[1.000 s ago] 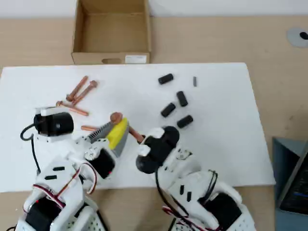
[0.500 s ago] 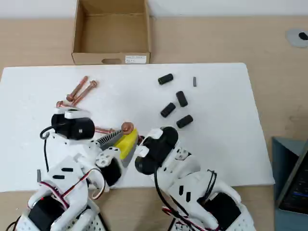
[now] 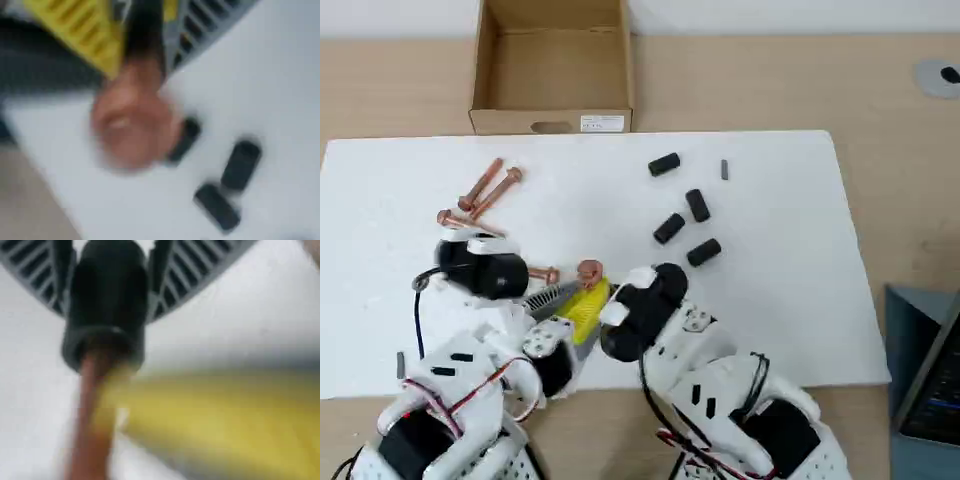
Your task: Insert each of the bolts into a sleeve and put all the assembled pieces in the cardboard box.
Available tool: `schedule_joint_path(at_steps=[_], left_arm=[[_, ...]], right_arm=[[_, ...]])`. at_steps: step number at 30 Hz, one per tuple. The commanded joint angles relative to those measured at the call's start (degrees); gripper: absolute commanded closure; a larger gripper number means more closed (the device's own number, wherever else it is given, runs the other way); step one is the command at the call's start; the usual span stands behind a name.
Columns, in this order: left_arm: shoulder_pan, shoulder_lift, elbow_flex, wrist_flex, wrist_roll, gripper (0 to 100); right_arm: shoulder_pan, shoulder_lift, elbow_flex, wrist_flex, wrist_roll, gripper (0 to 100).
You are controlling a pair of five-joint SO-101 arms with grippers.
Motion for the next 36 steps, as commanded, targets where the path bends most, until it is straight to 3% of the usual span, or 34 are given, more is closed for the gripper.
schedule_joint_path(at_steps=[1, 12, 15, 21, 30, 36], left_arm=[[-3.1, -0.3, -1.0, 0.4, -0.5, 83], [-6.0, -0.2, -7.3, 0.5, -0.4, 83], [-9.8, -0.2, -9.8, 0.5, -0.8, 83], [-19.9, -0.5, -12.0, 0.4, -7.0, 100], [-37.7, -0.5, -0.1, 0.4, -14.2, 100], [-41.1, -0.5, 11.3, 0.4, -16.4, 100]], right_arm=[[-0.3, -5.9, -0.4, -1.8, 0.4, 98.9], [-0.3, -5.9, -0.3, -1.8, 0.4, 98.9], [-0.3, -5.9, -0.4, -1.8, 0.4, 98.9], [0.0, -5.9, -0.2, -1.8, 0.2, 98.9], [2.3, -5.4, -0.4, -1.3, -0.1, 98.9], [9.7, -4.0, -3.0, 2.2, 0.1, 98.9]])
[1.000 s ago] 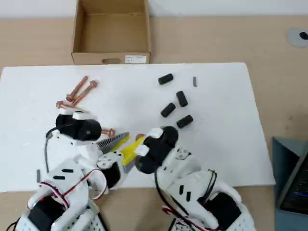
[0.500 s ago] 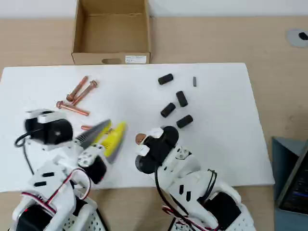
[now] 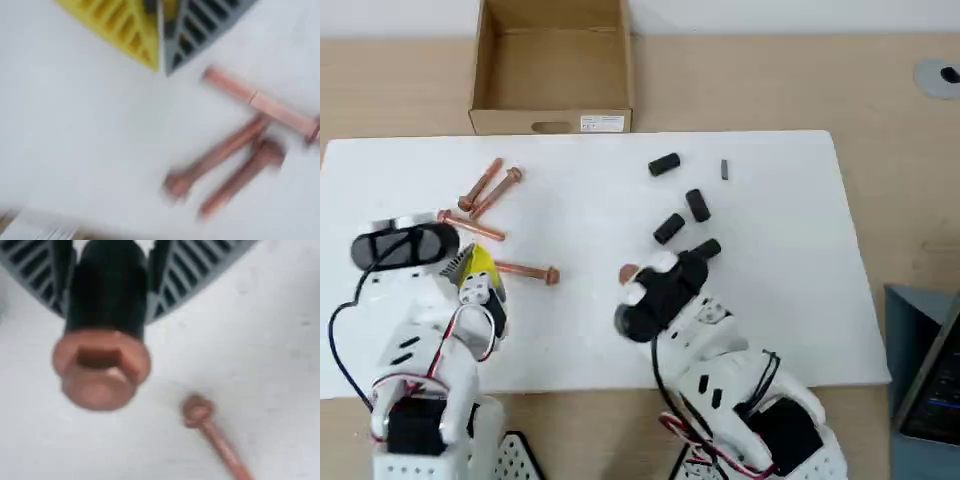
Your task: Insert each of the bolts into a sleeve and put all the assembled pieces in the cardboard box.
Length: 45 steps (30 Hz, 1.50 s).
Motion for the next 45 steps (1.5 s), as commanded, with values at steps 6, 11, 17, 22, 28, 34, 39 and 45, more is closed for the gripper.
schedule_joint_path(at_steps=[6, 11, 17, 22, 28, 34, 39, 45], left_arm=[[-1.1, -0.2, 10.1, -0.1, -2.5, 100], [-1.2, -0.2, 13.3, -0.1, -2.3, 100], [-1.3, -0.2, 16.5, -0.3, -2.1, 100], [-1.4, -0.2, 16.4, -0.3, -2.1, 100], [-1.4, -0.2, 16.4, -0.3, -2.1, 100], [-1.4, -0.2, 16.4, -0.3, -2.1, 100], [-1.4, -0.2, 16.4, -0.3, -2.1, 100], [-1.4, -0.2, 16.4, -0.3, -2.1, 100]], right_arm=[[2.9, 7.9, -11.6, 5.7, -0.2, 98.9], [3.0, 21.4, -19.9, 1.8, -0.2, 98.9], [3.0, 37.5, -30.2, -5.5, -0.2, 98.9], [3.1, 49.6, -37.6, -13.2, 0.1, 98.9], [8.0, 64.0, -45.4, -21.8, 1.7, 98.9], [11.8, 76.4, -53.0, -30.9, 6.4, 98.9], [12.6, 87.1, -58.3, -38.6, 9.1, 98.9], [12.7, 101.1, -65.7, -47.6, 12.2, 98.9]])
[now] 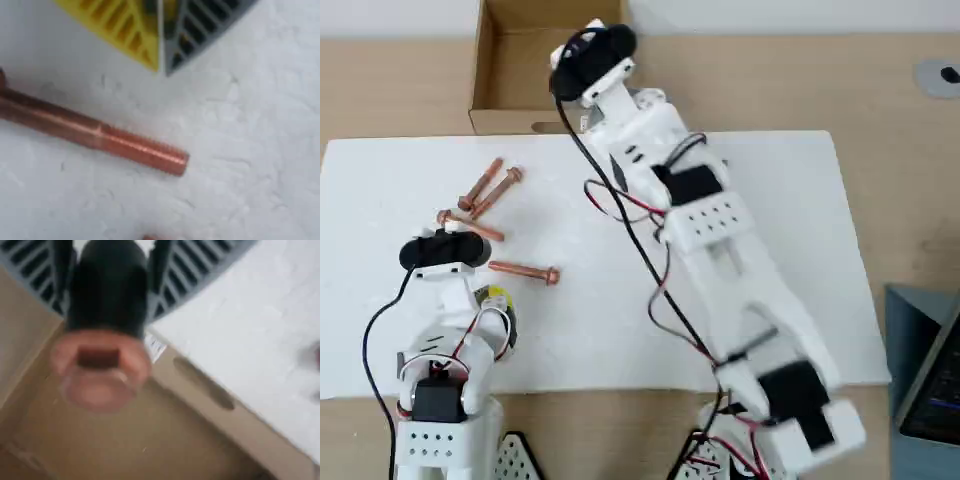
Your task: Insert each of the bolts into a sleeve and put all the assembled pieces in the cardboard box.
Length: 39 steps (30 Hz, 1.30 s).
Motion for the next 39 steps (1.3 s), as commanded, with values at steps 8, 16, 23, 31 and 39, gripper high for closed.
schedule_joint_path(at_steps=[8, 16, 23, 31, 39], left_arm=[[-0.8, -0.3, -0.4, -0.3, 0.2, 100], [-0.9, -0.3, -0.4, -0.3, 0.2, 100], [-2.3, -0.3, -0.4, -0.4, 0.2, 100], [-2.3, -0.3, -0.4, -0.4, 0.2, 100], [-2.1, -0.3, -0.4, -0.4, 0.2, 100]], right_arm=[[1.3, 22.5, -26.0, -7.9, 2.6, 98.9], [1.3, 37.8, -43.2, -7.8, 7.7, 98.7], [1.3, 46.1, -50.9, -7.4, 12.1, 98.5], [3.6, 52.5, -57.1, 0.3, 13.9, 85.4], [4.4, 54.7, -62.5, 2.3, 13.7, 84.6]])
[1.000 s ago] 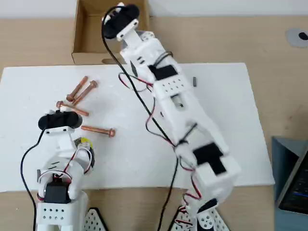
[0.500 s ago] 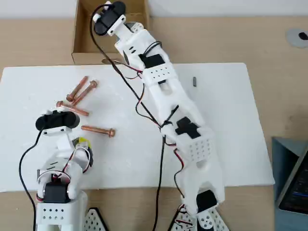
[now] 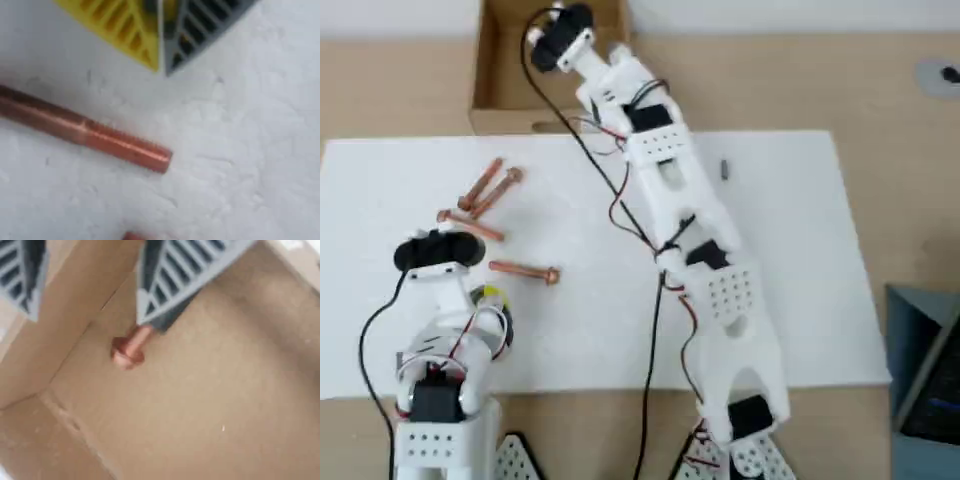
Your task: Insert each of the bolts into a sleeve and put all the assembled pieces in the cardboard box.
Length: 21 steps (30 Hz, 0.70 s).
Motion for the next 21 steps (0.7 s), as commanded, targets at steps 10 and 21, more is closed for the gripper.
schedule_joint_path(at_steps=[10, 21], left_arm=[[-0.4, -0.3, -0.4, -0.4, 0.2, 100], [-0.3, -0.3, -0.4, -0.4, 0.1, 100]], right_arm=[[1.7, -0.7, -14.2, 12.3, 0.0, 84.6], [4.2, -0.5, -32.4, 38.1, 0.0, 84.6]])
